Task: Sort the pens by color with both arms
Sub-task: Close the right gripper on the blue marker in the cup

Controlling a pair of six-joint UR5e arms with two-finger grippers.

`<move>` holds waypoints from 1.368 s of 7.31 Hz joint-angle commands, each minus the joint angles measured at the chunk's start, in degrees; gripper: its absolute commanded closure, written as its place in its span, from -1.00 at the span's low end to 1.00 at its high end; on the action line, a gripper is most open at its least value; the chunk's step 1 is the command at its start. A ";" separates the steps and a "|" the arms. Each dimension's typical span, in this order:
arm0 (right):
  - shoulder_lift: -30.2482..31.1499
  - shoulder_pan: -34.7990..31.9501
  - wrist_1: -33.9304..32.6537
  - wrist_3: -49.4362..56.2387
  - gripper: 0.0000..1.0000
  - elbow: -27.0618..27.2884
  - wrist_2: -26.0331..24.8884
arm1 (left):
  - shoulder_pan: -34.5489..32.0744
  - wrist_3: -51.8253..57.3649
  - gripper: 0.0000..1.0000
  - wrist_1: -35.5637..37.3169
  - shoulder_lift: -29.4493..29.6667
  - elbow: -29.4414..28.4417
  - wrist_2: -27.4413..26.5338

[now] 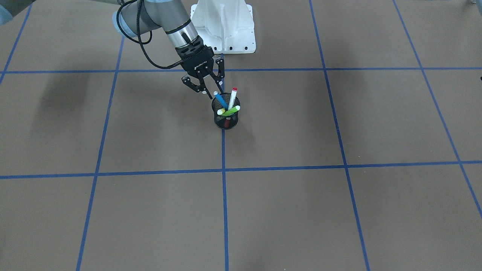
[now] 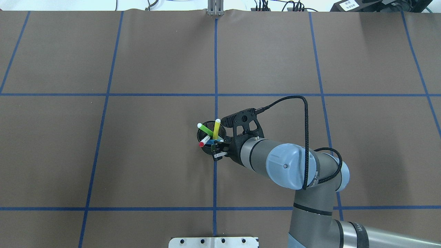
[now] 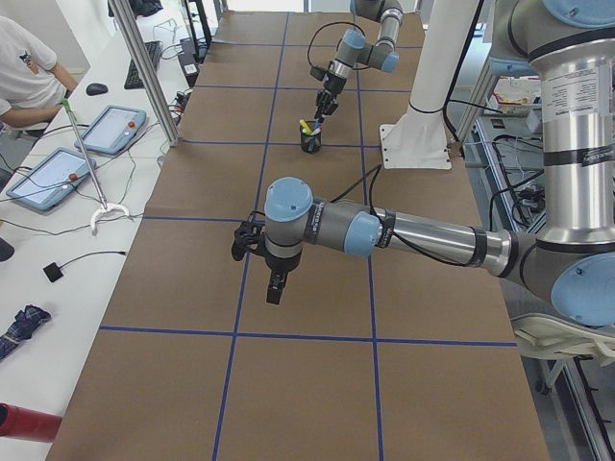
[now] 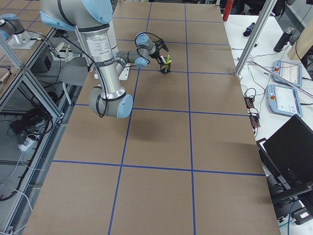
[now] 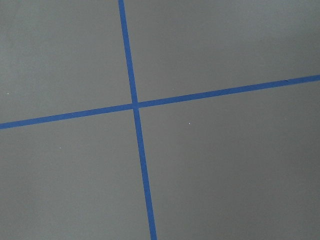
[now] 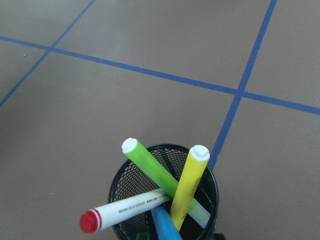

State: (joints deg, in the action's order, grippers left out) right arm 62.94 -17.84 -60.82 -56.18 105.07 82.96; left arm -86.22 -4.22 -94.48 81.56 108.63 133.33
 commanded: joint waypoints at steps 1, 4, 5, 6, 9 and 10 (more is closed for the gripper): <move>-0.10 0.00 0.00 0.02 0.23 -0.13 0.01 | 0.00 0.00 -0.99 0.00 0.00 0.00 0.00; -0.10 0.00 0.00 0.02 0.73 -0.13 0.01 | 0.00 -0.09 -0.99 0.00 0.00 0.09 0.00; -0.10 0.00 0.00 0.10 1.00 -0.04 0.09 | 0.00 -0.18 -0.99 0.00 0.09 0.09 0.00; -0.18 0.00 0.18 0.02 1.00 0.13 0.09 | 0.00 -0.35 -0.99 0.00 0.09 0.17 0.00; -0.98 -2.36 0.36 -0.07 1.00 3.28 4.02 | 0.00 -0.44 -0.99 0.00 0.35 0.35 0.00; 0.50 -2.98 0.09 -0.25 1.00 5.73 5.44 | 0.00 -0.53 -0.99 0.00 0.35 0.53 0.00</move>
State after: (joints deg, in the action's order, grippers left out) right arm 62.27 -19.84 -60.43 -56.29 108.24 86.14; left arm -86.22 -4.67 -94.48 81.88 108.96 133.33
